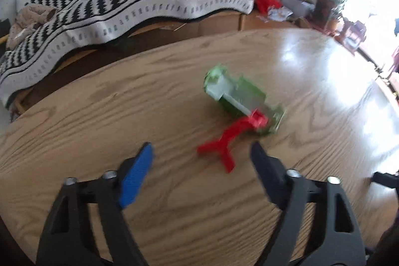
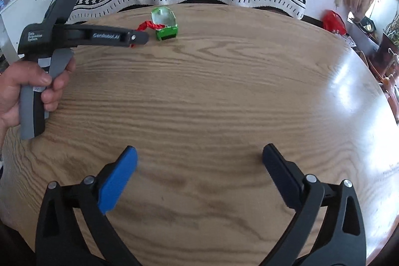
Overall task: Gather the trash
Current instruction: 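Grasp the red ribbon with the left tool while the right tool grasps the green plastic container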
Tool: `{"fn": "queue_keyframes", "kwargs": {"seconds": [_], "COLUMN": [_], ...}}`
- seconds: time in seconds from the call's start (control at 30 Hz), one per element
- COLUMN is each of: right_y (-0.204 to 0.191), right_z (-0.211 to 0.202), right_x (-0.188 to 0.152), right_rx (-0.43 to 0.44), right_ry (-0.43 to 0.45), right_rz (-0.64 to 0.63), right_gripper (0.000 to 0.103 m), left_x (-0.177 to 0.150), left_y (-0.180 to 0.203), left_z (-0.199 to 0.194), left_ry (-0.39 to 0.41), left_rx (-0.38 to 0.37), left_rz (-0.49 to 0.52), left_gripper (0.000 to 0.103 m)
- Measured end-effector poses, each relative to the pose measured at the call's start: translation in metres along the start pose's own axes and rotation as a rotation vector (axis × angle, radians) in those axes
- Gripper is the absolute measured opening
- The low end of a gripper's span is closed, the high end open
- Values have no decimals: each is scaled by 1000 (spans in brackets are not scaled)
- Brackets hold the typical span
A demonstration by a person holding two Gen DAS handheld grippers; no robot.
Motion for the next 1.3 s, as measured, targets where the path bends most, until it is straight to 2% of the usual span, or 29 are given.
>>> {"fn": "queue_keyframes", "kwargs": {"seconds": [0.1,0.17,0.2,0.23,0.27,0.37,0.6,0.67,0.77,0.87,0.93,1.07,1.1,1.13,1.23,1.3], "right_y": [-5,-7,-9,-10,-12,-15,-27,-37,-47,-59,-70,-107,-121,-128,-143,-144], "right_z": [9,14,18,21,25,33,60,66,69,69,65,49,42,39,37,42], "right_x": [13,20,25,29,34,46,84,91,96,95,87,61,51,46,42,49], "right_rx": [7,8,10,10,11,20,31,50,66,93,131,208,232,239,220,184], "right_ry": [1,2,3,3,3,3,4,3,3,1,-3,-10,-10,-9,-7,-6], "right_rz": [-10,-12,-13,-14,-16,-23,-37,-66,-88,-129,-166,-289,-328,-341,-314,-259], "right_gripper": [97,97,97,97,97,97,97,97,97,97,97,97,97,97,97,97], "left_x": [4,5,4,2,-1,-10,-40,-53,-72,-96,-108,-124,-127,-126,-122,-124], "left_y": [6,13,17,23,27,26,-10,-19,-23,-26,-31,-38,-38,-38,-40,-45], "left_z": [2,1,1,0,-1,-7,-33,-44,-61,-79,-89,-103,-107,-114,-134,-146], "left_ry": [7,10,10,9,9,10,5,0,-13,-14,-30,-61,-59,-44,-7,0], "left_rx": [-17,-24,-33,-43,-43,-38,21,2,26,58,55,-44,-57,-38,22,18], "left_rz": [19,50,70,96,115,118,-22,-98,-120,-118,-153,-285,-299,-289,-258,-291], "left_gripper": [51,25,23,16,14,13,12,12,12,12,12,12,12,12,12,12]}}
Point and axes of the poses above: each gripper's, at about its wrist camera, not at the fingertips, and z roughly the way its jaws point, y to its right, x to its top, the point moved 8 cm from there along z, roughly the way its jaws point, and after that the axes turned 1 degree about x, right-handed, at the moved point
